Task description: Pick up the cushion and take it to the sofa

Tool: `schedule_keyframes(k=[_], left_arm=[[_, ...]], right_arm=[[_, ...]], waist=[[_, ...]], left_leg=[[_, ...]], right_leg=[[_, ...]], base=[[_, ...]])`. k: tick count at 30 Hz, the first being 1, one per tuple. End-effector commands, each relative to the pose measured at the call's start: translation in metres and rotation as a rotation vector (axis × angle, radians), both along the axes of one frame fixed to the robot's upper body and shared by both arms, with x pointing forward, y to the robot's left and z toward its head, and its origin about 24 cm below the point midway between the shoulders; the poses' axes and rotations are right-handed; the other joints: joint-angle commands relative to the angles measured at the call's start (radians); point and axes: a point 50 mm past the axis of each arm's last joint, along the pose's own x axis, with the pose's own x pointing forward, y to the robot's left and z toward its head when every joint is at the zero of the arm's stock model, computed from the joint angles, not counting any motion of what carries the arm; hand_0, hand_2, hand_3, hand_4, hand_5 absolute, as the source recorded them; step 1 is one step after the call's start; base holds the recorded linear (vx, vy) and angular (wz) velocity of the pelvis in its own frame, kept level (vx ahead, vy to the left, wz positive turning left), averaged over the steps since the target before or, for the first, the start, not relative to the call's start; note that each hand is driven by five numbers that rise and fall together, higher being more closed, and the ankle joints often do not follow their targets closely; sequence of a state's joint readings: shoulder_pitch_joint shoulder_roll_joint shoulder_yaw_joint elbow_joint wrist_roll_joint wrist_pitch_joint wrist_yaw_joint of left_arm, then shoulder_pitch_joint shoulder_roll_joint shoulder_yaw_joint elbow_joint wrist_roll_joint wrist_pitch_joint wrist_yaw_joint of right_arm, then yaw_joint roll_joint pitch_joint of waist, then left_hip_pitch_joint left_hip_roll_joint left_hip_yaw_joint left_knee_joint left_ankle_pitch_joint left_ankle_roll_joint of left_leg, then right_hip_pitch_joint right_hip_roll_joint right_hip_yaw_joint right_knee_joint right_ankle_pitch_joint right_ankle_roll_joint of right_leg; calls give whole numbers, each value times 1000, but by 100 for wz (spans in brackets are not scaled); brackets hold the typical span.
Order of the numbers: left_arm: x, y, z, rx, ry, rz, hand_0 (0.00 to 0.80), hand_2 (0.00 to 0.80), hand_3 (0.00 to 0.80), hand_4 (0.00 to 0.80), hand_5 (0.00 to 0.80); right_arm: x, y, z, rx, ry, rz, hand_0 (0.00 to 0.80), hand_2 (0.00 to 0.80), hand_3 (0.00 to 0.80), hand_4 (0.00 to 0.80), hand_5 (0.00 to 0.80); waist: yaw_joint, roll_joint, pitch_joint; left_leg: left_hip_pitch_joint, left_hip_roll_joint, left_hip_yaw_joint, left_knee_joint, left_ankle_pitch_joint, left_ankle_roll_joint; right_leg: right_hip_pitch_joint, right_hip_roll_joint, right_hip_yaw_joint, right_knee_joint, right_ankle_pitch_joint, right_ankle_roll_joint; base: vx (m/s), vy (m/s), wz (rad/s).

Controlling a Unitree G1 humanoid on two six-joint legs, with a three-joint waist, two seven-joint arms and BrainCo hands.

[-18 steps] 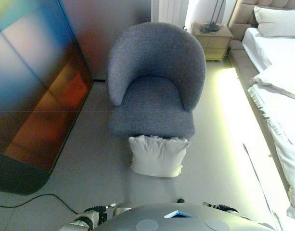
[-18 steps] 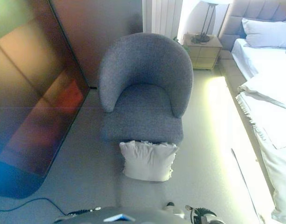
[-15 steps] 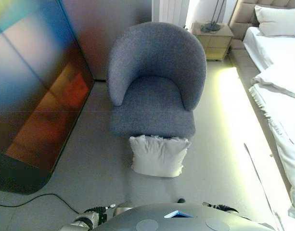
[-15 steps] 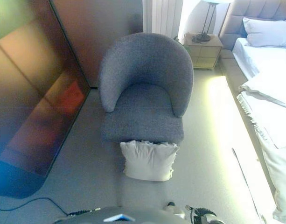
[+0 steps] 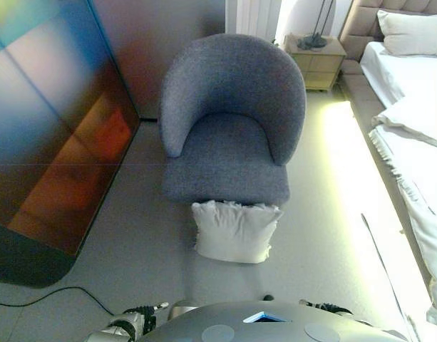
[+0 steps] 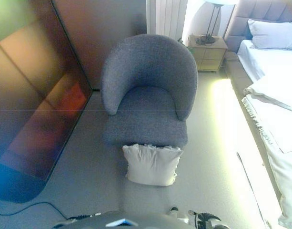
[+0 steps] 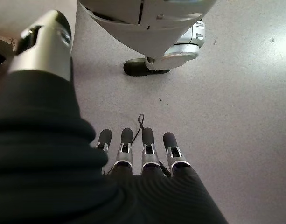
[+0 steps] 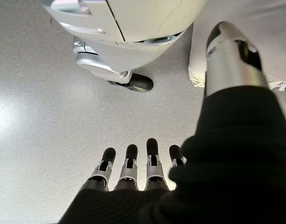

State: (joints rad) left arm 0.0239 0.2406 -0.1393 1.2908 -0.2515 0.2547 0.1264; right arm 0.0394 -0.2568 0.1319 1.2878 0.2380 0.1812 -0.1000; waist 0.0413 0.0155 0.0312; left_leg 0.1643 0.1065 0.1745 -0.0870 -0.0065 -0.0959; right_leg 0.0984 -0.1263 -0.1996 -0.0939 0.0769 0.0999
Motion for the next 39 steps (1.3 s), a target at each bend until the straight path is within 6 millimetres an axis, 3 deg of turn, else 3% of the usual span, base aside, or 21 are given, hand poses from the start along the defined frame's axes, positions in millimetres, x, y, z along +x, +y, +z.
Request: schedule_keyframes(k=[1,9,12,15,17,19,22,25,27,31,33,34,36,39], left_arm=[[10,7,3,36,16,-28,0,0,0,0,0],[9,6,2,42,7,-20,0,0,0,0,0],[11,4,2,40,-10,-24,0,0,0,0,0],[12,2,1,26,-35,-5,0,0,0,0,0],[10,1,1,12,-34,-3,0,0,0,0,0],[6,2,0,14,-34,15,0,0,0,0,0],[-1,4,0,20,-26,12,0,0,0,0,0],[-7,4,0,17,-6,6,0,0,0,0,0],[-9,1,-1,0,2,18,0,0,0,0,0],[-12,-6,-3,-18,19,30,0,0,0,0,0],[-12,-8,-3,-24,22,45,0,0,0,0,0],[-11,-7,-3,-23,24,49,0,0,0,0,0],[-11,-2,-2,-15,24,44,0,0,0,0,0],[-8,1,-1,-15,16,35,0,0,0,0,0]], right_arm=[[20,-5,3,-27,-8,41,0,0,0,0,0],[21,-2,3,-28,-10,32,0,0,0,0,0],[28,-3,4,-30,-26,31,0,0,0,0,0],[37,-8,7,-46,-39,35,0,0,0,0,0],[39,-12,9,-49,-39,34,0,0,0,0,0],[39,-15,10,-49,-40,44,0,0,0,0,0],[37,-18,10,-59,-34,37,0,0,0,0,0],[33,-18,9,-60,-24,35,0,0,0,0,0],[29,-17,9,-64,-3,50,0,0,0,0,0],[21,-18,8,-85,27,58,0,0,0,0,0],[22,-18,8,-97,26,66,0,0,0,0,0],[22,-18,8,-101,21,59,0,0,0,0,0],[20,-16,7,-90,19,58,0,0,0,0,0],[11,-14,5,-94,37,43,0,0,0,0,0]], waist=[[-13,-32,19],[-13,-33,31],[-12,-57,53],[-1,-73,102],[13,-69,130],[36,-50,149],[55,-16,147],[74,-3,136],[78,1,129],[71,12,133],[66,9,139],[58,9,140],[54,5,138],[58,-11,116]], left_leg=[[-26,-43,-15,0,-46,59],[-14,-24,-20,2,-31,49],[-78,-7,-20,202,-63,48],[-222,8,-55,493,3,51],[-290,0,-66,551,26,46],[-320,-35,-82,456,60,34],[-328,-33,-60,218,143,12],[-332,-36,-109,54,228,-10],[-342,-27,-118,0,244,-21],[-353,5,-112,8,266,-31],[-342,13,-96,29,218,-13],[-341,26,-65,41,216,-12],[-340,38,-46,64,197,-7],[-339,22,-39,106,130,23]], right_leg=[[45,15,-29,7,-81,1],[49,35,-12,13,-94,-23],[23,20,-6,64,-104,-48],[-1,19,9,122,-116,-90],[12,27,18,127,-120,-95],[45,49,35,114,-134,-86],[119,95,62,83,-171,-81],[188,122,117,53,-198,-85],[206,132,146,42,-210,-91],[213,134,159,64,-236,-103],[203,118,161,93,-248,-101],[198,106,150,115,-251,-93],[203,91,134,137,-271,-88],[220,63,121,159,-292,-72]], base=[[25,-86,1],[18,-111,1],[-31,-147,1],[-44,-138,-11],[18,-69,-29],[110,9,-23],[212,43,-42],[280,48,-63],[296,72,-14],[295,93,7],[245,114,-35],[282,128,-49],[342,113,-41],[380,127,-31]])
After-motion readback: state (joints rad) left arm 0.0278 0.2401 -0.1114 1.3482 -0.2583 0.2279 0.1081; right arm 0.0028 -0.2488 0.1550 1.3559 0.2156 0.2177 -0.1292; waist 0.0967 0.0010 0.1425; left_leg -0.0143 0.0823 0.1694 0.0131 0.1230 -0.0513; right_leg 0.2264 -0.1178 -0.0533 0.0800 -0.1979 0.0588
